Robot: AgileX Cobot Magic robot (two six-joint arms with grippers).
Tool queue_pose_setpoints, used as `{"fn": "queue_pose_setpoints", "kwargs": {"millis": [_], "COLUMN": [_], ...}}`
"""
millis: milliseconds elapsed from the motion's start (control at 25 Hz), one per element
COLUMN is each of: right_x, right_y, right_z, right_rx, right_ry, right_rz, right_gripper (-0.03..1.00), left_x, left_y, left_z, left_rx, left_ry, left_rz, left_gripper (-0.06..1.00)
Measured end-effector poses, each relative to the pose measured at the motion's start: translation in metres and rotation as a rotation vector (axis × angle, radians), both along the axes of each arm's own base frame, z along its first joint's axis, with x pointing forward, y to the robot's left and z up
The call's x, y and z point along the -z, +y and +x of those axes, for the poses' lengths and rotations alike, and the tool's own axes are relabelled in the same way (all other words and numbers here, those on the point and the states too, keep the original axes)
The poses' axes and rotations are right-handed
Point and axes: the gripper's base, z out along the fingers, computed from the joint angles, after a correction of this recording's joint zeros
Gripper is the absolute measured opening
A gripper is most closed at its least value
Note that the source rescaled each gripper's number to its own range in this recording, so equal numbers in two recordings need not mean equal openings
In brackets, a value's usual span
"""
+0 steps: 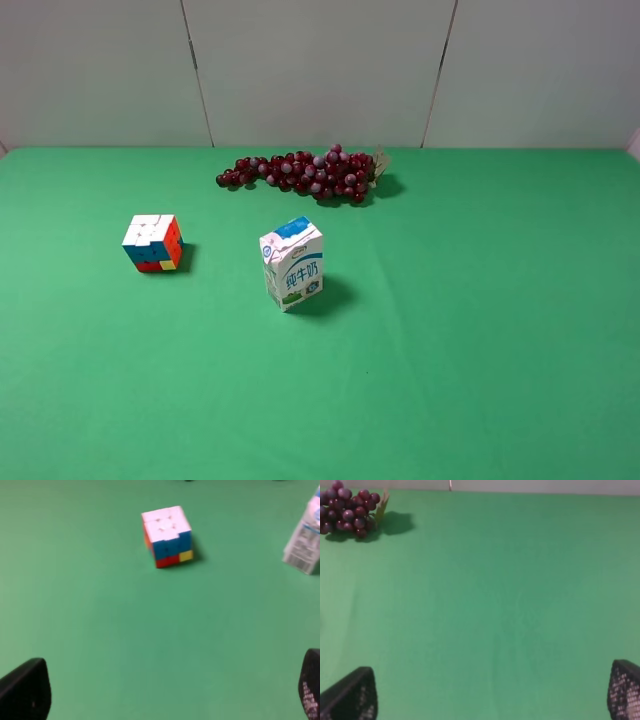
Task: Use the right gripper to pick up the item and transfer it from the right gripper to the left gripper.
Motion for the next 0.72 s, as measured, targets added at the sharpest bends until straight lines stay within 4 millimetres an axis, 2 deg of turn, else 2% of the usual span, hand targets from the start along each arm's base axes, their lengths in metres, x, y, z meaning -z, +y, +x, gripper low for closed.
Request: {"fn": "queue_pose_setpoints", "kwargs": {"millis": [280, 720], "right_x": [0.0, 0.0], "right_y": [0.0, 0.0], "right_z": [0.0, 0.0], "right_rx": [0.0, 0.0], "right_ry": [0.0, 0.0], "right_rz": [0.0, 0.0], "right_gripper": [1.0, 1.0], "left_x": [0.0, -0.0001], "left_y": [-0.0019, -0.0022], "left_z": [0.0004, 0.0005], "left_rx": [-0.155, -0.177], "left_ry": [0.0, -0.001], "left_rz": [0.0, 0.001], "left_gripper": [0.98, 0.98]}}
